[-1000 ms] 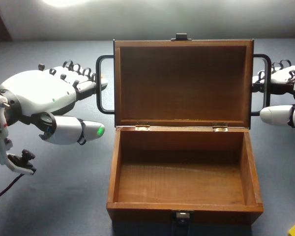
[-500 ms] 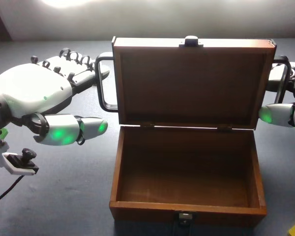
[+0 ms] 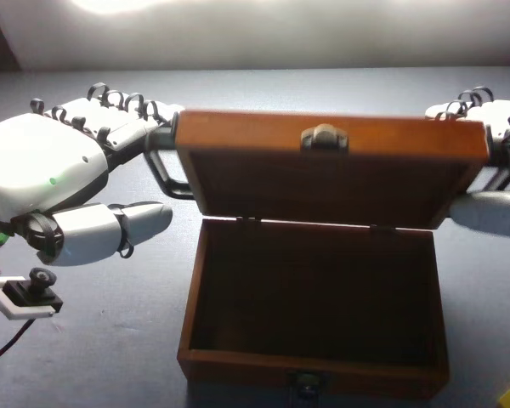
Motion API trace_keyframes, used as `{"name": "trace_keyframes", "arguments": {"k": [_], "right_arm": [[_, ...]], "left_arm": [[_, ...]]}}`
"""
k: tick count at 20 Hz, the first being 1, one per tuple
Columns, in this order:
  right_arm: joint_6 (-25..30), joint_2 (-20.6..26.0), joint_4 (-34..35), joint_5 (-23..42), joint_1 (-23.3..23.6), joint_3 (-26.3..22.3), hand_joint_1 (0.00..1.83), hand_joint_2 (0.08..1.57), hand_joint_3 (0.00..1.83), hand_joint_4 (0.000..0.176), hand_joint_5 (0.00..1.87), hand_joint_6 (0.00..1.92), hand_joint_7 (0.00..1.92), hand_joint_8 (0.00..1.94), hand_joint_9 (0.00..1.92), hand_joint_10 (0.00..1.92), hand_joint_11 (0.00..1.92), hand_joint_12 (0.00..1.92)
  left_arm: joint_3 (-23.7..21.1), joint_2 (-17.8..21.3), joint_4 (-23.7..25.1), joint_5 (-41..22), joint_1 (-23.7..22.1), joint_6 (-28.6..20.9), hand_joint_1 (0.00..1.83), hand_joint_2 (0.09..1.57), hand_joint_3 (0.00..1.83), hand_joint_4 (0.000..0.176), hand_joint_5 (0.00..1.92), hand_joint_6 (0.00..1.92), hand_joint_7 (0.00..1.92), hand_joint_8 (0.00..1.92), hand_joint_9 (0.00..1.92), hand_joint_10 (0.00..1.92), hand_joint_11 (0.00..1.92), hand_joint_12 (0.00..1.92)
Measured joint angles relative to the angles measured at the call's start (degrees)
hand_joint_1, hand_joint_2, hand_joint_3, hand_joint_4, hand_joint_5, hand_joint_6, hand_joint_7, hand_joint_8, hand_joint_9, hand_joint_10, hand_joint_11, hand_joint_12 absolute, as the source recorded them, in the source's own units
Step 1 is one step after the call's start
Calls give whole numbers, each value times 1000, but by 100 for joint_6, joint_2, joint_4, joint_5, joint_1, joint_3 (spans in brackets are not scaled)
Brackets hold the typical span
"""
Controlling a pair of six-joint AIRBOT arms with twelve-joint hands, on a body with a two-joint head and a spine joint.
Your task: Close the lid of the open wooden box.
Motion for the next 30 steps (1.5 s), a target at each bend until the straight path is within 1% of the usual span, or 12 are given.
{"name": "trace_keyframes", "arguments": {"k": [4,6,7,10,13,14,16,18,19,23,24,30], "right_arm": [[4,125,-267,94,-46,-181,231,1310,0,4,221,0,181,0,123,0,101,1],[24,140,-275,168,-85,-225,236,1306,0,5,208,0,174,0,115,0,98,0],[63,151,-295,197,-101,-234,264,1292,0,35,181,0,170,0,112,0,110,6],[160,190,-341,352,-232,-317,336,1246,0,23,168,1,163,1,117,2,136,18],[179,243,-439,380,-282,-382,452,1153,0,31,64,0,62,0,62,0,112,13],[179,258,-433,402,-345,-391,506,1105,0,37,2,0,5,0,23,1,67,2],[192,275,-400,398,-457,-413,512,1049,0,97,0,0,0,0,0,0,38,0],[219,282,-400,400,-522,-426,565,1033,0,124,0,0,0,0,0,0,2,0],[223,282,-389,402,-551,-426,604,1028,0,115,0,0,0,0,0,0,0,0],[229,280,-280,374,-802,-437,667,1007,0,117,0,0,0,0,0,0,0,0],[229,280,-273,358,-802,-437,674,996,0,144,0,0,0,0,0,0,0,0],[267,498,-297,452,-802,-562,505,975,0,165,0,0,0,0,0,0,0,0]], "left_arm": [[-107,50,7,-216,146,-92,0,1422,0,0,12,4,53,3,111,2,116,89],[-168,111,13,-326,289,-142,0,1430,6,0,13,3,71,8,119,3,54,237],[-212,129,-74,-369,358,-149,0,1462,12,0,22,4,88,7,135,5,10,284],[-223,184,-212,-485,551,-164,1,1467,5,0,11,2,45,1,108,3,0,188],[-306,251,-245,-481,684,-223,0,1431,0,0,1,0,51,1,134,5,17,240],[-323,256,-188,-533,717,-225,0,1422,0,0,0,0,49,2,173,1,2,356],[-350,267,-190,-487,780,-227,0,1428,0,0,44,3,82,3,191,0,0,399],[-350,267,-199,-476,780,-229,0,1431,1,0,38,0,83,0,187,0,0,424],[-350,267,-208,-490,778,-229,0,1437,2,0,65,7,105,6,192,2,0,393],[-350,264,-208,-472,798,-254,0,1437,0,0,40,0,78,0,143,0,0,332],[-350,264,-208,-476,826,-273,0,1438,0,0,37,0,65,0,115,0,0,305],[-367,251,-205,-358,957,-369,0,1437,0,0,36,2,12,2,18,2,0,174]]}}
